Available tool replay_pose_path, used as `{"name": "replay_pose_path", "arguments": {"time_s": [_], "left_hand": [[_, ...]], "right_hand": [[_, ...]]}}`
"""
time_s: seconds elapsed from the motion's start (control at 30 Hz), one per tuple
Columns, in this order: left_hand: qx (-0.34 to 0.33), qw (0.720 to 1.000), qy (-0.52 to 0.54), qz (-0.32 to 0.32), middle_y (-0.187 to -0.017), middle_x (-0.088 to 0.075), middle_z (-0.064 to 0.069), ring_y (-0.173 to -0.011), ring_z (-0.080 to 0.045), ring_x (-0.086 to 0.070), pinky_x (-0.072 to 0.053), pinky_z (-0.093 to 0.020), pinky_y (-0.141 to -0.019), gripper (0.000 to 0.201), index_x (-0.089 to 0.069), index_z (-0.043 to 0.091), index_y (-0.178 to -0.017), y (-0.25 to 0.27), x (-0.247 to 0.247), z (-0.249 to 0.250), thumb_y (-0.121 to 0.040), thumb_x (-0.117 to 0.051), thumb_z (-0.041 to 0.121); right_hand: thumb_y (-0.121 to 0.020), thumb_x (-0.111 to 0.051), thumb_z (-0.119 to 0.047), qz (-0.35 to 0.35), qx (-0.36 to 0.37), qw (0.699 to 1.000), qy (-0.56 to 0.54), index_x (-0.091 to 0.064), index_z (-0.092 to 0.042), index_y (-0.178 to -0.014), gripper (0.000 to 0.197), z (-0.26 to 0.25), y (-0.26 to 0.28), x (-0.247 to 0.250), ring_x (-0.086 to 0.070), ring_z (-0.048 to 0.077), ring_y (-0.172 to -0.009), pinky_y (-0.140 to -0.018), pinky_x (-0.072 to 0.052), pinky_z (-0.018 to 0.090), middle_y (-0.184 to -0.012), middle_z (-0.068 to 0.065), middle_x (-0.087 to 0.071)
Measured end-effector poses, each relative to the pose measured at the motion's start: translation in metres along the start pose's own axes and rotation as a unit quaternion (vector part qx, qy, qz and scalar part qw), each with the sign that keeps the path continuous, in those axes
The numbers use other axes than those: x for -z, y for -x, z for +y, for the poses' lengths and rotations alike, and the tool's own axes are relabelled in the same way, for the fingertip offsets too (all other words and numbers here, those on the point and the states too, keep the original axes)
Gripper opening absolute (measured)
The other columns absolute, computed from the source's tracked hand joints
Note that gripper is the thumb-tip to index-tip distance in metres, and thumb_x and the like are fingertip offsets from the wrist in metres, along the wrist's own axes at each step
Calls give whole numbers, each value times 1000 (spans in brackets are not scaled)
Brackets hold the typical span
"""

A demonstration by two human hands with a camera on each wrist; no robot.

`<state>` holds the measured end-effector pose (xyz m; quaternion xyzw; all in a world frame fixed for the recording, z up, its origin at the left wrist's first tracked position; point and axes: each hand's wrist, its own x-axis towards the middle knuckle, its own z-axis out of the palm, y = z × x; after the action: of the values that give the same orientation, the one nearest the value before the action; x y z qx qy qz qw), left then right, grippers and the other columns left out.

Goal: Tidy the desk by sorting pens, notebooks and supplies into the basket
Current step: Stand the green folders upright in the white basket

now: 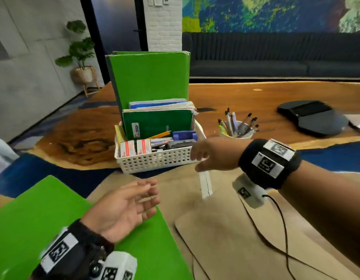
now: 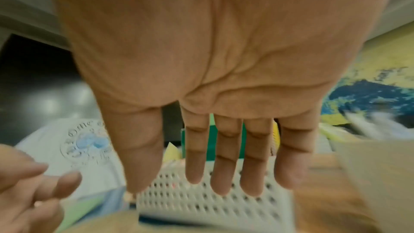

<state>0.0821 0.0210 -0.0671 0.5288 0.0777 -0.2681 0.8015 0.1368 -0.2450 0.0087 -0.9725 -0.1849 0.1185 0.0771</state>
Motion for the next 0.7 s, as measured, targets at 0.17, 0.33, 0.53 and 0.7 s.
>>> {"name": "replay_pose_path", "arguments": {"time_s": [0.17,0.33,0.53,0.7], "left_hand": [[-15,989,149,-9,-95,-67,-14,-82,-24,-68,-59,-31,-65,32,-59,8,-123,-1,15,-51,-92,-51,8],[-20,982,186,-20,-94,-67,-15,-81,-24,-70,-60,-32,-66,22,-62,9,-111,0,23,-55,-94,-50,12],[-13,985,168,-26,-100,-65,-18,-89,-28,-67,-61,-34,-69,23,-58,8,-118,-1,26,-57,-100,-46,13],[-23,984,174,-23,-100,-66,-20,-91,-30,-67,-61,-36,-70,25,-55,7,-123,-3,28,-59,-101,-44,12]], "right_hand": [[-84,-75,-46,-71,-193,978,22,-53,-30,-136,59,54,69,-49,-59,15,-112,-96,-50,32,-132,-6,-58],[-52,-83,-70,-85,-284,955,-1,-49,-28,-132,97,74,103,-82,-60,17,-103,-91,-54,37,-122,-6,-58],[-57,-88,-55,-45,-314,947,-47,-52,-25,-119,78,61,108,-96,-60,17,-97,-87,-54,35,-108,-6,-61],[-83,-72,-30,6,-294,953,-72,-61,-23,-120,39,58,104,-88,-60,19,-100,-87,-50,32,-111,-1,-64]]}}
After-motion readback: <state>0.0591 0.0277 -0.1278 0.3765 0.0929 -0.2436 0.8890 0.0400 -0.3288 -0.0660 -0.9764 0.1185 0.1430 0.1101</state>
